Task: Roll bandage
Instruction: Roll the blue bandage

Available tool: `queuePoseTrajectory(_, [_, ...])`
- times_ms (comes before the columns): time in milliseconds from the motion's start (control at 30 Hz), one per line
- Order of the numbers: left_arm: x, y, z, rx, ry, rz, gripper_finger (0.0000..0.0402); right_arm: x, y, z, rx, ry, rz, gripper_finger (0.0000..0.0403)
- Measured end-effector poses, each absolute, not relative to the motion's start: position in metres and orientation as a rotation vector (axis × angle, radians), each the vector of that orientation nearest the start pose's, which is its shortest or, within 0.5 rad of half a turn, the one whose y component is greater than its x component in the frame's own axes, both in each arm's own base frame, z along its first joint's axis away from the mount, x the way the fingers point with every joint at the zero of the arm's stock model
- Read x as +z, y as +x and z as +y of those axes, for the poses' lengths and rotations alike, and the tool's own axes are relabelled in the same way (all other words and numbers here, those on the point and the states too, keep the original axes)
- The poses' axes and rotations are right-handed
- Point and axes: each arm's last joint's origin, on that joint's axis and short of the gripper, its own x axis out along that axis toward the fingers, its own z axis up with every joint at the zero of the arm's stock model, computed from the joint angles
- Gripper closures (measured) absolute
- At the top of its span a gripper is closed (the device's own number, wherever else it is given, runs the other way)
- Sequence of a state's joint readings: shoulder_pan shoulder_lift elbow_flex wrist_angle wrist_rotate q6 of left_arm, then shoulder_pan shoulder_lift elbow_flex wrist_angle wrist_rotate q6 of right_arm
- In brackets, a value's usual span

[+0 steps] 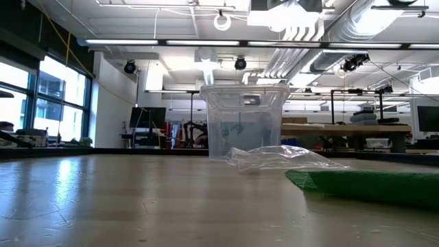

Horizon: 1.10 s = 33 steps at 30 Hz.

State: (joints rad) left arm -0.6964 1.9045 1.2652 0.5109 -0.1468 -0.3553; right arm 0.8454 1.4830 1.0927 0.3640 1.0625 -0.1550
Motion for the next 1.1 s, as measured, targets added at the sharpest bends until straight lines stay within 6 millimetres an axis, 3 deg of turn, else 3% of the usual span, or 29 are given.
queuePoseTrajectory(200, [0.225, 0.342, -0.26, -0.346, -0.266, 0.366, 0.0383, 0.333, 0.229, 0.237, -0.177, -0.189, -0.006, 0.0399])
queuePoseTrajectory(533, [0.199, 0.34, -0.239, -0.128, -0.296, 0.628, 0.0269, 0.332, 0.212, 0.253, -0.095, -0.2, -0.011, 0.0399])
queuePoseTrajectory(667, [0.187, 0.329, -0.235, -0.041, -0.289, 0.777, 0.0249, 0.329, 0.209, 0.255, -0.08, -0.22, 0.01, 0.0399])
queuePoseTrajectory(767, [0.188, 0.321, -0.245, 0.024, -0.263, 0.714, 0.025, 0.325, 0.208, 0.256, -0.073, -0.211, 0.032, 0.0399])
queuePoseTrajectory(900, [0.186, 0.32, -0.265, -0.03, -0.287, 0.524, 0.0256, 0.323, 0.208, 0.255, -0.073, -0.215, 0.043, 0.0399])
queuePoseTrajectory(1100, [0.166, 0.326, -0.247, 0.139, -0.545, 0.455, 0.0268, 0.324, 0.208, 0.255, -0.073, -0.213, 0.037, 0.0399])
